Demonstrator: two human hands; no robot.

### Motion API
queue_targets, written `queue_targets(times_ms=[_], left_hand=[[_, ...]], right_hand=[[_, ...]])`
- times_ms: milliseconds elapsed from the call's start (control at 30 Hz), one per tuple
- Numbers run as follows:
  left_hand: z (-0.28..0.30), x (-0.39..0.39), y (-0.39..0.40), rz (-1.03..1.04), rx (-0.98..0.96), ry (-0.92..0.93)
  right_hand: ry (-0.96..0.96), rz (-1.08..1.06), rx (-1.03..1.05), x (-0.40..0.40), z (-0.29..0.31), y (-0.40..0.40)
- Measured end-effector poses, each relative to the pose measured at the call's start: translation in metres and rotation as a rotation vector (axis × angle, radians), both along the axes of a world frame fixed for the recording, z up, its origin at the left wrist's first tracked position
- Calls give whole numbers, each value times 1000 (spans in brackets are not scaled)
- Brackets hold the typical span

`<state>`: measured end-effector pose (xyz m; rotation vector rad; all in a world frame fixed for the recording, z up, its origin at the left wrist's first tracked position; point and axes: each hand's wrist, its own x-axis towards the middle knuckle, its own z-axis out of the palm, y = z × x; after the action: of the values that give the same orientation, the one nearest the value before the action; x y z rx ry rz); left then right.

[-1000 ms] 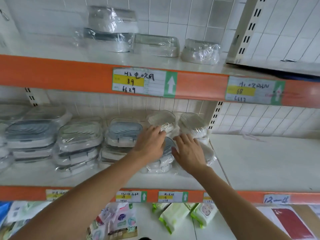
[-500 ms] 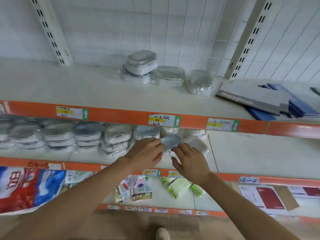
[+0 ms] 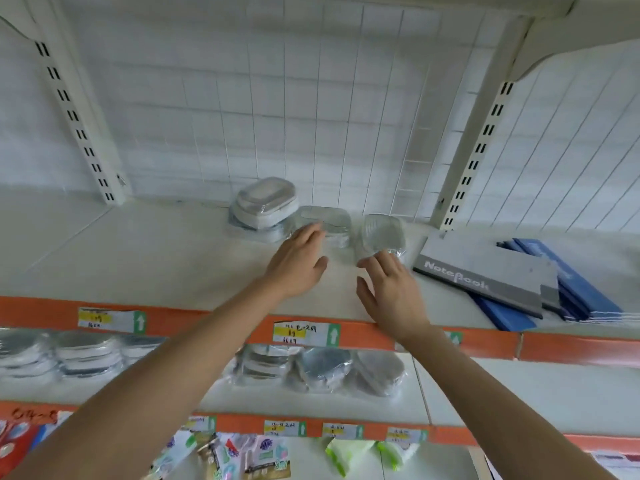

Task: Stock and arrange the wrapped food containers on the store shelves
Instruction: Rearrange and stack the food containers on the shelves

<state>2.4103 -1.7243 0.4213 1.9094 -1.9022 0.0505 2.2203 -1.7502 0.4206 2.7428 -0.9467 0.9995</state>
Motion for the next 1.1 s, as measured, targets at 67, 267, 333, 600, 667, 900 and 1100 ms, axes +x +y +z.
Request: queue_targets(times_ms=[67, 267, 333, 600, 667, 900, 1100], left_hand=[[2, 6, -32, 66, 118, -37], [-4, 0, -65, 256, 297, -265], [-5, -7, -57, 229, 174, -334], [-3, -7, 5, 147, -23, -452], [1, 1, 19, 147, -6, -399], [4, 45, 58, 198, 80, -154], [3, 66, 51, 211, 194, -151]], right_hand=[[61, -70, -1, -1, 3, -25], [350, -311, 261, 0, -4, -73], [350, -333, 291, 3, -5, -74], [264, -388, 303, 20, -1, -39], [243, -384, 300, 24, 1, -27], [308, -261, 388, 29, 20, -18], [422, -369, 501, 61, 13, -42]])
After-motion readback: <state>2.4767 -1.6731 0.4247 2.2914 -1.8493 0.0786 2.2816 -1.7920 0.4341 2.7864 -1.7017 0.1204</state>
